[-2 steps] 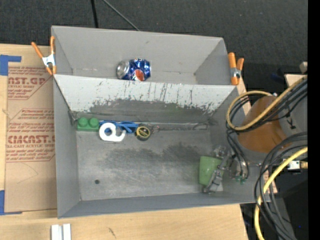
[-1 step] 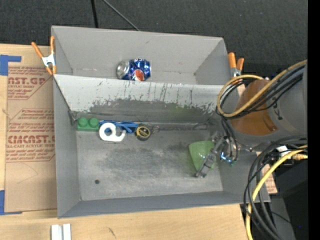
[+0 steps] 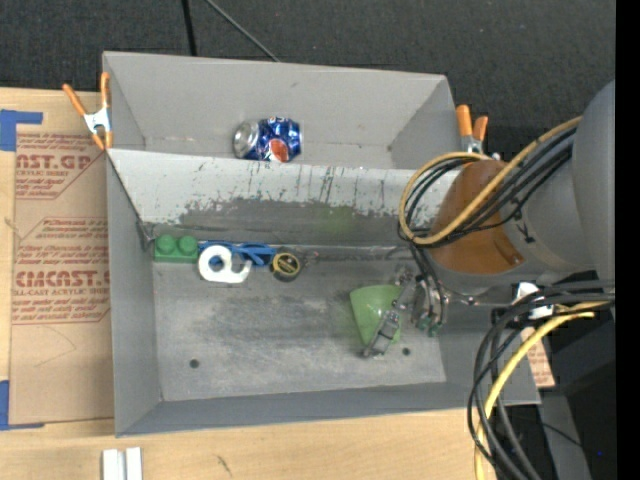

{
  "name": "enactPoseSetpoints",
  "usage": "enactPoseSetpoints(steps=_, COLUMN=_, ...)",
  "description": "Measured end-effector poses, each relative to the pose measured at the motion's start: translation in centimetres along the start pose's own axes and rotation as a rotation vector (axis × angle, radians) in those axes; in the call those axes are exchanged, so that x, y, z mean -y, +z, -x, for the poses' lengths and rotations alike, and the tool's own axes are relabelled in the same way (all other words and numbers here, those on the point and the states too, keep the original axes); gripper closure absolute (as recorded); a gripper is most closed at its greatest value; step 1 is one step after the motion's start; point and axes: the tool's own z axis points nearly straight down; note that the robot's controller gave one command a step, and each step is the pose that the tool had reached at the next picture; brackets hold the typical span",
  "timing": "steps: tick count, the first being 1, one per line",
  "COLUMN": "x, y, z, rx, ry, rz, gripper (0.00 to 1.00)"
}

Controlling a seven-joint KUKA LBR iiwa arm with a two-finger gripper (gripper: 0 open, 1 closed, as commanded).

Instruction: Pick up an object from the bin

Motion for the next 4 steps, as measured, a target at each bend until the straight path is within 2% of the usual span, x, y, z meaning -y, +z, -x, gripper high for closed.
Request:
enactPoseSetpoints(steps=1, x=-6.5, y=-3.1, z=-3.2, rx=0.001, ry=0.116, rz=0.003, gripper=0.00)
enactPoseSetpoints(steps=2, x=-9.1, y=0.0, z=-3.1, rx=0.000, ry=-0.160, rz=-0.001, gripper=0.00)
enactPoseSetpoints(steps=3, x=-9.0, y=0.0, z=-3.1, rx=0.002, ry=-0.159, rz=-0.001, gripper=1.00)
enactPoseSetpoints(steps=4, x=-9.1, y=-0.4, z=-3.1, rx=0.002, ry=-0.160, rz=-0.001, gripper=1.00)
